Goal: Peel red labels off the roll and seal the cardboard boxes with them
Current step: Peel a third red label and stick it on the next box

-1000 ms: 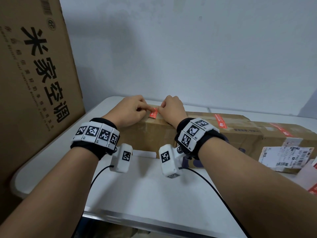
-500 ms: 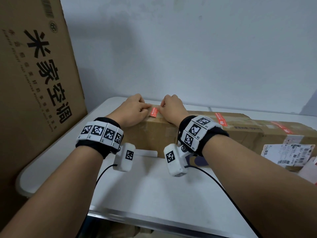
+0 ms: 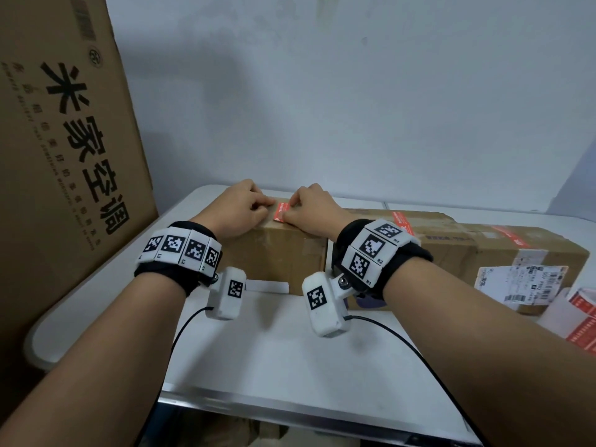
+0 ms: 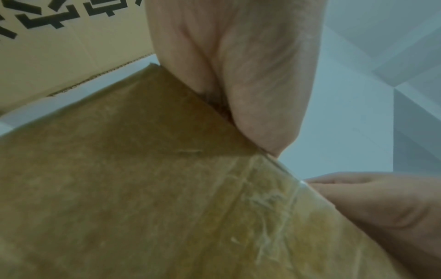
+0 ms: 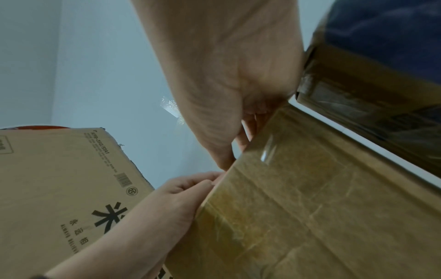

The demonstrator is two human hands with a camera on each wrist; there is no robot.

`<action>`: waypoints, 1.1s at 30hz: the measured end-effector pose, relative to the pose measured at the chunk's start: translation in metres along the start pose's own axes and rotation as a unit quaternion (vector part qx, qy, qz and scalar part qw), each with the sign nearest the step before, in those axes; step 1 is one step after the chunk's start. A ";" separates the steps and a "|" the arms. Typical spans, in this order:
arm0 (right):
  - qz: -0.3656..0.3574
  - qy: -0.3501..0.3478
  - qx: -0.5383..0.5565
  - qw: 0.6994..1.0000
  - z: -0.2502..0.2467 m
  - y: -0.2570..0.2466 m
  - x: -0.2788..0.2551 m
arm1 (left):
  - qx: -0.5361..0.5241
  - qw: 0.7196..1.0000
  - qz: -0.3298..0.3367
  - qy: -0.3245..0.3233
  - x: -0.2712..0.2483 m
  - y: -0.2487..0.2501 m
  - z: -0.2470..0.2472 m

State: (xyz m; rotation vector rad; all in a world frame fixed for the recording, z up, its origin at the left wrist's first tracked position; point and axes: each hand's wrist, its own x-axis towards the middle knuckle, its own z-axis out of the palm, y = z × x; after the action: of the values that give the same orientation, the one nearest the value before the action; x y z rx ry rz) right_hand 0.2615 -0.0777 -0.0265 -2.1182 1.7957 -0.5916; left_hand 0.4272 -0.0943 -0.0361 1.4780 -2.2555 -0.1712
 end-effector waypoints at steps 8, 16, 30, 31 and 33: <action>0.005 -0.031 0.026 0.999 -0.009 -0.002 -0.013 | -0.001 1.000 -0.015 -0.015 0.000 0.000 -0.003; 0.040 -0.047 0.061 0.996 -0.008 -0.009 -0.017 | -0.003 0.999 -0.030 -0.025 0.004 0.005 -0.003; 0.036 -0.035 0.051 0.997 -0.004 -0.006 -0.014 | -0.058 0.991 -0.054 -0.104 -0.002 0.001 -0.012; 0.037 -0.033 0.051 0.997 -0.004 -0.006 -0.014 | -0.068 0.990 -0.054 -0.108 -0.003 0.003 -0.013; 0.039 -0.031 0.053 0.997 -0.003 -0.007 -0.013 | -0.086 0.988 -0.055 -0.112 -0.004 0.004 -0.013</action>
State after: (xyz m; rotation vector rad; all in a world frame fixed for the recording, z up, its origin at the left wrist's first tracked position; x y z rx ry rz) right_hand 0.2642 -0.0635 -0.0223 -1.9670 1.7635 -0.5803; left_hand 0.4302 -0.0877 -0.0244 1.5568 -2.2630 -0.5768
